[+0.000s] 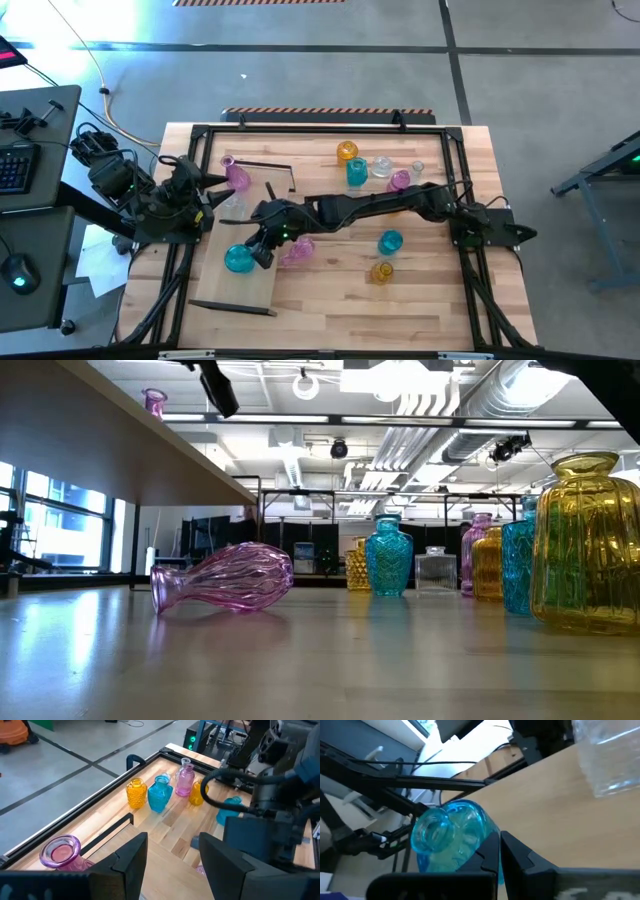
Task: Sort vases onto shelf
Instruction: Put the bottom left blue flower vase on the shelf
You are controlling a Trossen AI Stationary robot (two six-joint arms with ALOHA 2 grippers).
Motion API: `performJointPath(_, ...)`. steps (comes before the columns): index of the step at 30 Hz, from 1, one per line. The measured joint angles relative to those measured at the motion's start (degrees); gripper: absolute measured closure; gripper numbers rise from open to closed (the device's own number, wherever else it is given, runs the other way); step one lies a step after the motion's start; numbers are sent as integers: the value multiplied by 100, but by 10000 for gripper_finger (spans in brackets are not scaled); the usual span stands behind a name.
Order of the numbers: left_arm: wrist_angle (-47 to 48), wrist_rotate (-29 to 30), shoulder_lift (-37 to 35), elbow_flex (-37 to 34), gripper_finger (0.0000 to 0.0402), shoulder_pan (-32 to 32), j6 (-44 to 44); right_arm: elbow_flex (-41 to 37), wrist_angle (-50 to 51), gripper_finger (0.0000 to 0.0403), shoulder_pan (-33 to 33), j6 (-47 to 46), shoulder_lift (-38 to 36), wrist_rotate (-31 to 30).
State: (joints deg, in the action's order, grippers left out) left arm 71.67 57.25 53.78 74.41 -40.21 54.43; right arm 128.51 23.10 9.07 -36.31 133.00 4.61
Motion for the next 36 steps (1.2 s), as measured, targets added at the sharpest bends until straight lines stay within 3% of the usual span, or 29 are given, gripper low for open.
performJointPath(9,-237,-72,4,0,232,-4,-111,0,-385,403,14,-251,190,547)
performJointPath(32,-507,-182,218,0,232,-1,-164,0,-691,403,110,-233,203,1243)
performJointPath(36,-640,-181,219,0,232,0,-259,0,-633,403,113,-205,230,1008)
